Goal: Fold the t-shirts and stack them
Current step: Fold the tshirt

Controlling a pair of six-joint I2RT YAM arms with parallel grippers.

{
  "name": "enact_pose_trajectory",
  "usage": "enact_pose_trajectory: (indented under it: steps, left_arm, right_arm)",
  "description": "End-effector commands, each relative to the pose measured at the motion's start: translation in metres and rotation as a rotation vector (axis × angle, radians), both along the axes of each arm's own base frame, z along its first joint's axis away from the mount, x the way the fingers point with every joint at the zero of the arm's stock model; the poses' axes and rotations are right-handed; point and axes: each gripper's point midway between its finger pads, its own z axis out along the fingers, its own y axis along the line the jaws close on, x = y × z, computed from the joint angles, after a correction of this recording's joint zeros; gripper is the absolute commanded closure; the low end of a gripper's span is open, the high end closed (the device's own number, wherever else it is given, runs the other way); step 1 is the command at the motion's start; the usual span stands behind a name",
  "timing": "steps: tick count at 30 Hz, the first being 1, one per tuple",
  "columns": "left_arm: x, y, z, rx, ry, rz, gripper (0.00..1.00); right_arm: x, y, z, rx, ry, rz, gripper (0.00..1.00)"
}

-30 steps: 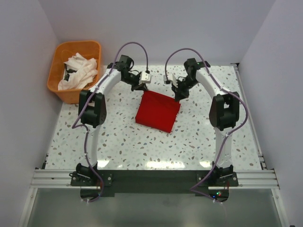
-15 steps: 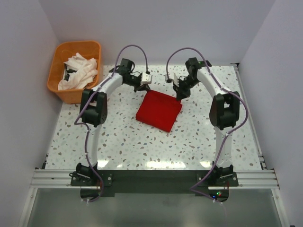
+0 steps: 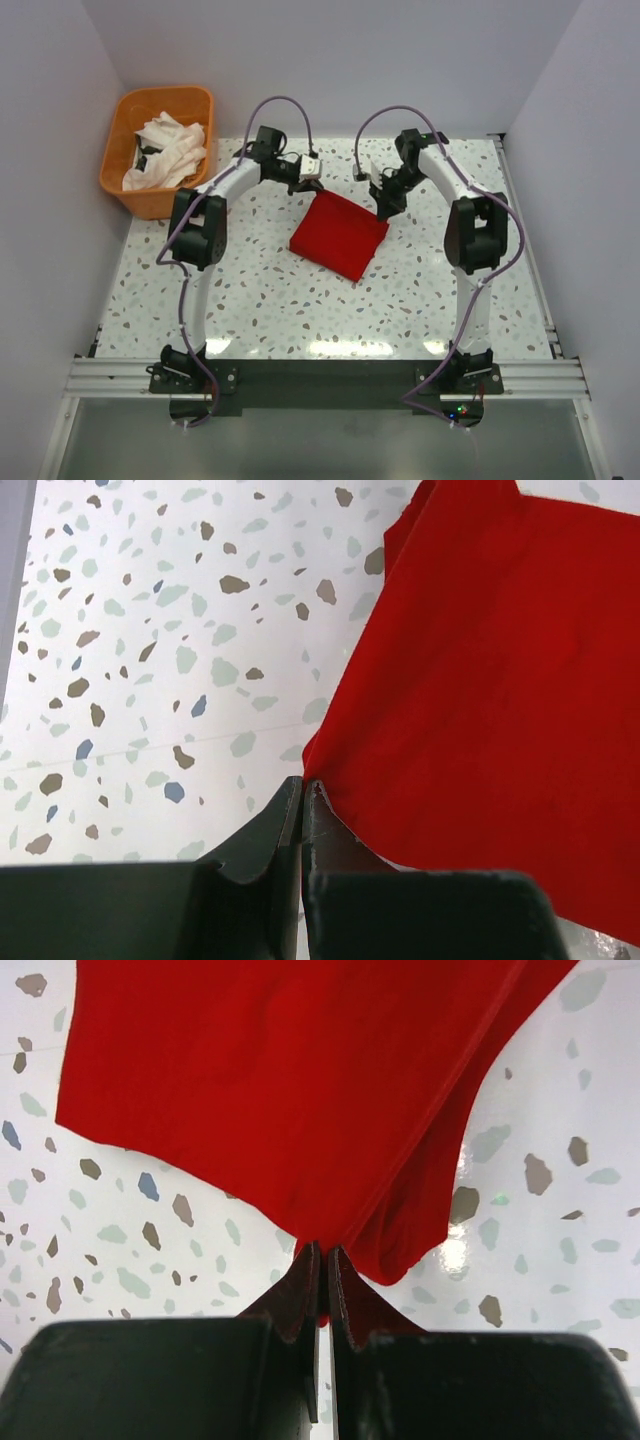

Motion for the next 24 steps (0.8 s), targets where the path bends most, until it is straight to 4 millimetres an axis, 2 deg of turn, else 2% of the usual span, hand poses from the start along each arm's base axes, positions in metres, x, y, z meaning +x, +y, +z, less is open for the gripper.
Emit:
enact_pose_trajectory:
  steps: [1, 5, 8, 10, 12, 13, 14, 15, 17, 19, 20, 21, 22, 23, 24]
  left_arm:
    - [0.007, -0.008, 0.044, -0.065, -0.115, -0.017, 1.00]
    - [0.008, -0.011, 0.039, -0.074, -0.119, -0.012, 1.00]
    - [0.007, -0.017, 0.028, -0.070, -0.107, -0.009, 1.00]
    - [0.016, -0.021, 0.022, -0.065, -0.135, 0.020, 0.98]
    - [0.018, -0.027, 0.008, -0.050, -0.127, 0.029, 0.90]
    - [0.023, -0.026, 0.002, -0.029, -0.122, 0.054, 0.85]
    - [0.027, -0.027, 0.000, -0.021, -0.112, 0.077, 0.70]
    - [0.034, -0.029, 0.001, -0.030, -0.077, 0.128, 0.65]
    - [0.045, -0.024, 0.007, -0.030, -0.054, 0.200, 0.55]
    - [0.053, -0.015, 0.024, -0.064, -0.015, 0.286, 0.50]
    - [0.050, -0.005, 0.020, -0.077, 0.052, 0.337, 0.49]
    - [0.052, -0.002, 0.046, -0.111, 0.024, 0.360, 0.48]
    - [0.050, 0.002, 0.051, -0.118, 0.034, 0.386, 0.46]
    - [0.041, 0.009, 0.045, -0.118, 0.093, 0.419, 0.45]
    - [0.035, 0.011, 0.065, -0.137, 0.084, 0.432, 0.44]
  right_arm:
    - [-0.003, -0.016, 0.007, -0.016, -0.013, -0.030, 1.00]
    - [0.003, -0.025, -0.006, -0.039, -0.012, -0.058, 1.00]
    - [0.009, -0.030, -0.017, -0.060, -0.017, -0.080, 1.00]
    - [0.013, -0.035, -0.028, -0.090, -0.029, -0.093, 1.00]
    - [0.014, -0.039, -0.042, -0.117, -0.020, -0.112, 1.00]
    - [0.025, -0.044, -0.049, -0.151, -0.057, -0.125, 1.00]
    - [0.029, -0.048, -0.056, -0.173, -0.062, -0.134, 1.00]
    - [0.032, -0.052, -0.067, -0.200, -0.061, -0.138, 1.00]
    - [0.052, -0.062, -0.077, -0.259, -0.123, -0.170, 1.00]
    - [0.073, -0.065, -0.085, -0.279, -0.182, -0.197, 1.00]
    - [0.082, -0.068, -0.086, -0.301, -0.207, -0.215, 1.00]
    - [0.093, -0.068, -0.084, -0.300, -0.232, -0.238, 1.00]
    - [0.105, -0.068, -0.082, -0.300, -0.272, -0.258, 1.00]
    - [0.113, -0.069, -0.079, -0.306, -0.301, -0.274, 1.00]
    - [0.118, -0.071, -0.077, -0.312, -0.320, -0.286, 1.00]
